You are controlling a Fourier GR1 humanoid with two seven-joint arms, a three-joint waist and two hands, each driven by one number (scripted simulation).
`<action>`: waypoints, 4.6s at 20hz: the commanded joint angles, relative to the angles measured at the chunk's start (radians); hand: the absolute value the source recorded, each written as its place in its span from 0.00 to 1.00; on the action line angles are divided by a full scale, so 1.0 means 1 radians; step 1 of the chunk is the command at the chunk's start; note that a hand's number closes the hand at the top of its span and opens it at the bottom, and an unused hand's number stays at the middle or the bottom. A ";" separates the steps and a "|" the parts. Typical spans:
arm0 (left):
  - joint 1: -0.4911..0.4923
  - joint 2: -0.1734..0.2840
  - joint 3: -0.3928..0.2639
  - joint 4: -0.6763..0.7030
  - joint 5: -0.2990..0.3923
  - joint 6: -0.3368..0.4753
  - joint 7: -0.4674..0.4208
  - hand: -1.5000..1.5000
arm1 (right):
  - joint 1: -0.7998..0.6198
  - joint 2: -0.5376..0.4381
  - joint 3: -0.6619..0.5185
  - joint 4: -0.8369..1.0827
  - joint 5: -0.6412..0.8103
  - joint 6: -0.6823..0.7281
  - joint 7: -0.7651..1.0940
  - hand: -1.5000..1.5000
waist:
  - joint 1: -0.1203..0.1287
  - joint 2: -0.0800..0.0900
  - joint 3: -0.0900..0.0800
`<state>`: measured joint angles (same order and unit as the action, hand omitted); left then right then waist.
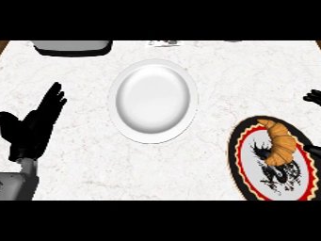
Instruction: Pick the croissant from the plate and place it in the plate
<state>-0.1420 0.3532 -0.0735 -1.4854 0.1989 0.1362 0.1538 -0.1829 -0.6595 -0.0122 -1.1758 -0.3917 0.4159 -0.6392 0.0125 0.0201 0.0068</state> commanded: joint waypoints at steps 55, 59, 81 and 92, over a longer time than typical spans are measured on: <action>-0.055 -0.073 0.163 0.110 -0.105 -0.150 0.007 0.50 | -0.254 0.080 0.239 0.416 1.168 -0.177 -0.118 0.00 | -0.009 -0.019 -0.007; 0.012 -0.117 0.121 0.032 -0.145 -0.102 0.023 0.50 | -0.198 0.068 0.267 0.262 1.175 -0.136 -0.156 1.00 | -0.012 -0.023 -0.007; -0.048 -0.139 0.090 0.090 -0.160 -0.143 0.023 0.50 | -0.439 0.653 0.267 0.087 1.305 -0.422 0.689 1.00 | 0.075 -0.048 -0.013; -0.080 -0.155 0.057 0.096 -0.176 -0.150 0.027 0.50 | -0.649 0.659 0.390 0.019 1.479 -0.791 1.385 1.00 | 0.117 -0.030 -0.012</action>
<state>-0.2112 0.2038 -0.0006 -1.3871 0.0315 -0.0094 0.1817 -0.7749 -0.0070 0.3321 -1.1514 1.0561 -0.2773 0.5134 0.1063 -0.0206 -0.0070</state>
